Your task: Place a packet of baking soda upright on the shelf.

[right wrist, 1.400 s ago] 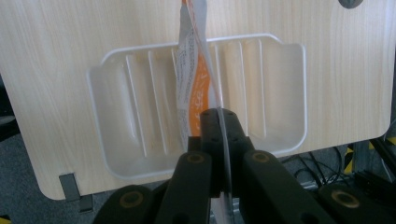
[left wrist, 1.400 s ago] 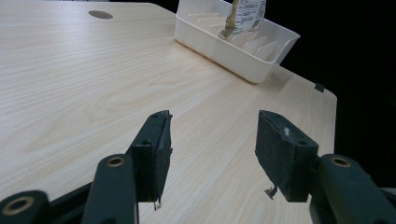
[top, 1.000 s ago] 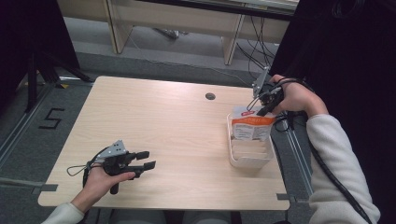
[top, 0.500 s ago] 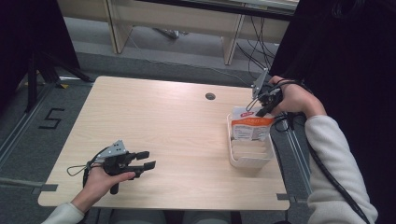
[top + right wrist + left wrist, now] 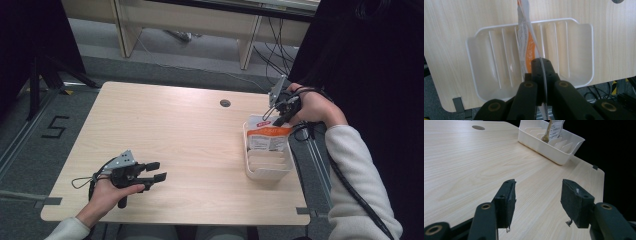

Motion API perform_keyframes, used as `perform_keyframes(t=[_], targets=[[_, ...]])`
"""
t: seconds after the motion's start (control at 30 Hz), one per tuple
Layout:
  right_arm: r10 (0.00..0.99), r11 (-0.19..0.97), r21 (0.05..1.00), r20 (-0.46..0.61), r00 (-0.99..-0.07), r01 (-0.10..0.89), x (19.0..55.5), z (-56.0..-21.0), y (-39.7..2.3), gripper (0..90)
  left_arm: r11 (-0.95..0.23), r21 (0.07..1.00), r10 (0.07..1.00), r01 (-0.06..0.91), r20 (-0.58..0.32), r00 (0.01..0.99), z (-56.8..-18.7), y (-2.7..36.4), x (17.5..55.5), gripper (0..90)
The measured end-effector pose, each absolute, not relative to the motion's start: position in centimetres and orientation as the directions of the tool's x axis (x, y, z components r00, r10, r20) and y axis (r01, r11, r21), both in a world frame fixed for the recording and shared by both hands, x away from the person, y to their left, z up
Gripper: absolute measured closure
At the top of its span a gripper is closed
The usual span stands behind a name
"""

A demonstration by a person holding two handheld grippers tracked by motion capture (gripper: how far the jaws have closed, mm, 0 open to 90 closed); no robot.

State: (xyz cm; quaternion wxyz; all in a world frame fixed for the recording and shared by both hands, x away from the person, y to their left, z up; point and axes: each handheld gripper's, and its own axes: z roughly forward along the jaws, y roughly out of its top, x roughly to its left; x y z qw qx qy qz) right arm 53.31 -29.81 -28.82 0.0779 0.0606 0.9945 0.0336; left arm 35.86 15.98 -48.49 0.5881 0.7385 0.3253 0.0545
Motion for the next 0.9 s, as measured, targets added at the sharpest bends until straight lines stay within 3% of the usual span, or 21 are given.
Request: perform_keyframes(t=[0.9], targets=[[0.138,0.988,0.089,-0.136,-0.981,0.126,53.4,-30.2,-30.1,90.0,-0.094,0.903,0.548,0.420,-0.305,0.778,-48.5,16.0,35.8,44.8]])
